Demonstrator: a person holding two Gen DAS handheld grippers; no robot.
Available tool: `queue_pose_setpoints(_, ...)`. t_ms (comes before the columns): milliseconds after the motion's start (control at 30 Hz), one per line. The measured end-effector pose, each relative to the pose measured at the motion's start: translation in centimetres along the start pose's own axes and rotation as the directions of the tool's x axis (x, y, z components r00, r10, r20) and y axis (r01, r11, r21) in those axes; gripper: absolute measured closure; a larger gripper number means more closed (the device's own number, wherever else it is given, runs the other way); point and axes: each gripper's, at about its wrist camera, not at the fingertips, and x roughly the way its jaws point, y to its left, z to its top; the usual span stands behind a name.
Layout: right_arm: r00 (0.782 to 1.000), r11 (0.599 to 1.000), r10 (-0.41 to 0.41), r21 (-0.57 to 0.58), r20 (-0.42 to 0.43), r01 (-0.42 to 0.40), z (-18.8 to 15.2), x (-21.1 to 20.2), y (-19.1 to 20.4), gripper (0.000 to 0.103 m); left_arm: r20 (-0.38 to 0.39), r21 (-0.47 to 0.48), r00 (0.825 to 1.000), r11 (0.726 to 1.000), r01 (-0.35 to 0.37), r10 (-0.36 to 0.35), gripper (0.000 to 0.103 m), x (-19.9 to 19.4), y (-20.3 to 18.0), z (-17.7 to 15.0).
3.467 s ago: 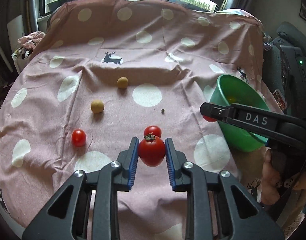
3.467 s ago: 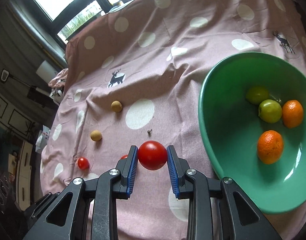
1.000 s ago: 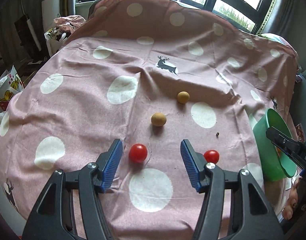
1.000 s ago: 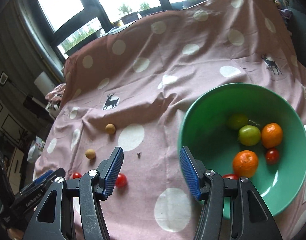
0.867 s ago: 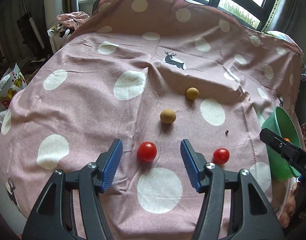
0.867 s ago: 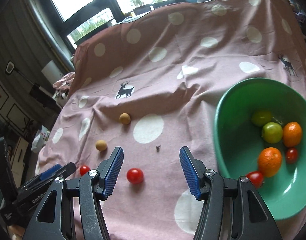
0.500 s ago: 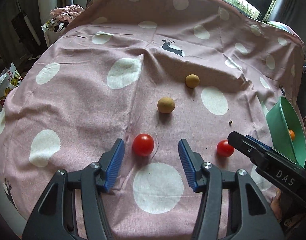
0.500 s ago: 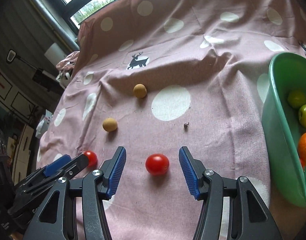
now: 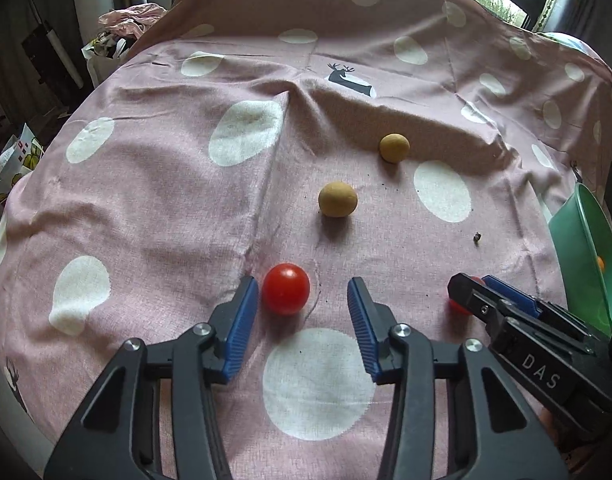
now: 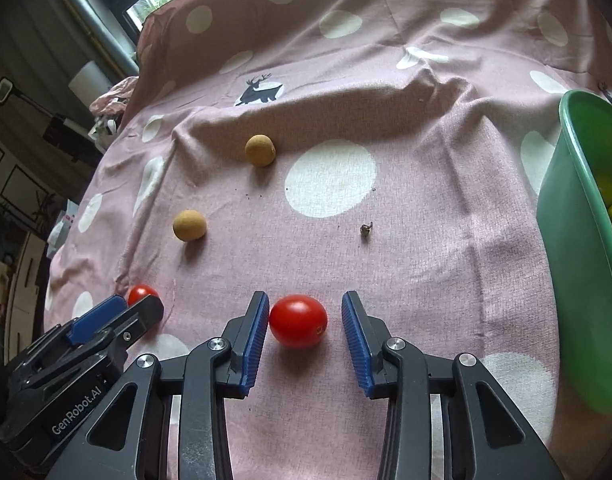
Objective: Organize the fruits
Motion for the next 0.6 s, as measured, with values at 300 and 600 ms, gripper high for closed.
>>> queue_pose_setpoints(300,0.999,0.999,-0.038,-0.033,0.003,0.038,-0.2,0.1,0.5,0.067,-0.061,-0.054,0.998,0.998,0.017,-0.020,0.079,1.6,0.5,0.1)
queue_pose_setpoints(600,0.999,0.998,-0.051,-0.036,0.002,0.051,-0.3,0.1,0.6,0.071,-0.023,-0.057,1.000,0.998,0.012,-0.013,0.079,1.2,0.6,0.1)
